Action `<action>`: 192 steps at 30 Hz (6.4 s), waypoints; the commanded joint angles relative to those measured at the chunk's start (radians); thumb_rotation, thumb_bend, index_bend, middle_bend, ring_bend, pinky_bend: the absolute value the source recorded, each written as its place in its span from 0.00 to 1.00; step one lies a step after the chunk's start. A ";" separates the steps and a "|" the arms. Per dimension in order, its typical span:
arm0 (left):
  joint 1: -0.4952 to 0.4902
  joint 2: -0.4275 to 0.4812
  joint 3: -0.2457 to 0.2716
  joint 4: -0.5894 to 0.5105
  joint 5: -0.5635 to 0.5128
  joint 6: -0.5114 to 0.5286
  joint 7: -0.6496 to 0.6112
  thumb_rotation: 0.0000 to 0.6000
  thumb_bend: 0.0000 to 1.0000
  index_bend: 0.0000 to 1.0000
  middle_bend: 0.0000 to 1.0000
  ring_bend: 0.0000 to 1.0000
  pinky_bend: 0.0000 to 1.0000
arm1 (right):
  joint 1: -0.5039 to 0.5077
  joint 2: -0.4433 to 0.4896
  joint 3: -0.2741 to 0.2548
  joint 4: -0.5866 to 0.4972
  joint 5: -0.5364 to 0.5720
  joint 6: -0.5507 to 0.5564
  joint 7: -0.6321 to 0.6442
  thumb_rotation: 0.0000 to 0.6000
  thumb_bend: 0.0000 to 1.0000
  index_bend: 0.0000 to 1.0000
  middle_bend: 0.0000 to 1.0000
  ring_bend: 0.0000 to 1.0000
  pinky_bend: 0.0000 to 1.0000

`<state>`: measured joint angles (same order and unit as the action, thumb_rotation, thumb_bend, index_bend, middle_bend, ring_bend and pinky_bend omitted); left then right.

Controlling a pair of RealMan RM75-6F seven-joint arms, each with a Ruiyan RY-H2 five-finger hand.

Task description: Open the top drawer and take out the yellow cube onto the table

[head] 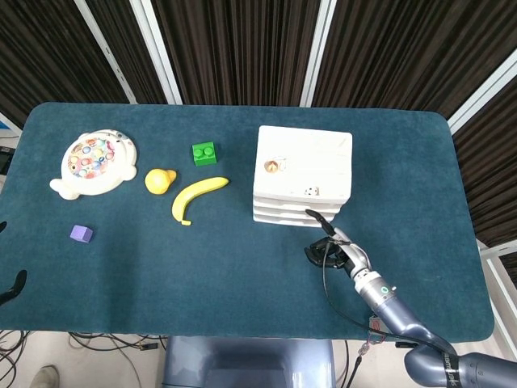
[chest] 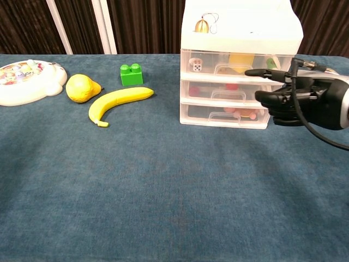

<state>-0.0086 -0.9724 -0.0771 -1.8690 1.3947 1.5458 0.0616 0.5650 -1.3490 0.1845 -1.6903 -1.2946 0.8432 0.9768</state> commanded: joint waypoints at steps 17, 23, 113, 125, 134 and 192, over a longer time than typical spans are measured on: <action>-0.001 0.002 -0.002 0.006 -0.004 -0.003 -0.010 1.00 0.34 0.08 0.00 0.00 0.00 | 0.051 -0.072 0.062 0.037 0.086 -0.073 -0.066 1.00 0.51 0.00 0.89 0.96 1.00; -0.002 0.002 -0.004 0.008 -0.011 -0.005 -0.011 1.00 0.34 0.08 0.00 0.00 0.00 | 0.055 -0.076 0.074 0.043 0.095 -0.088 -0.067 1.00 0.51 0.00 0.90 0.96 1.00; -0.005 0.002 -0.014 0.009 -0.039 -0.011 -0.004 1.00 0.34 0.07 0.00 0.00 0.00 | 0.079 -0.060 0.027 0.065 -0.126 -0.114 0.196 1.00 0.54 0.16 0.90 0.96 1.00; -0.005 0.003 -0.014 0.008 -0.039 -0.011 -0.006 1.00 0.34 0.07 0.00 0.00 0.00 | 0.068 -0.053 0.002 0.033 -0.088 -0.093 0.128 1.00 0.54 0.16 0.90 0.96 1.00; -0.005 0.004 -0.014 0.008 -0.038 -0.010 -0.010 1.00 0.34 0.07 0.00 0.00 0.00 | 0.047 -0.044 0.000 -0.007 -0.027 -0.066 0.040 1.00 0.54 0.16 0.90 0.96 1.00; -0.010 0.006 -0.013 0.004 -0.041 -0.021 -0.013 1.00 0.34 0.07 0.00 0.00 0.00 | 0.262 0.346 0.015 -0.405 0.587 -0.108 -0.796 1.00 0.54 0.13 0.94 1.00 1.00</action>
<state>-0.0186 -0.9669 -0.0899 -1.8652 1.3535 1.5246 0.0489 0.8204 -0.9985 0.1979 -2.0973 -0.7148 0.7390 0.1858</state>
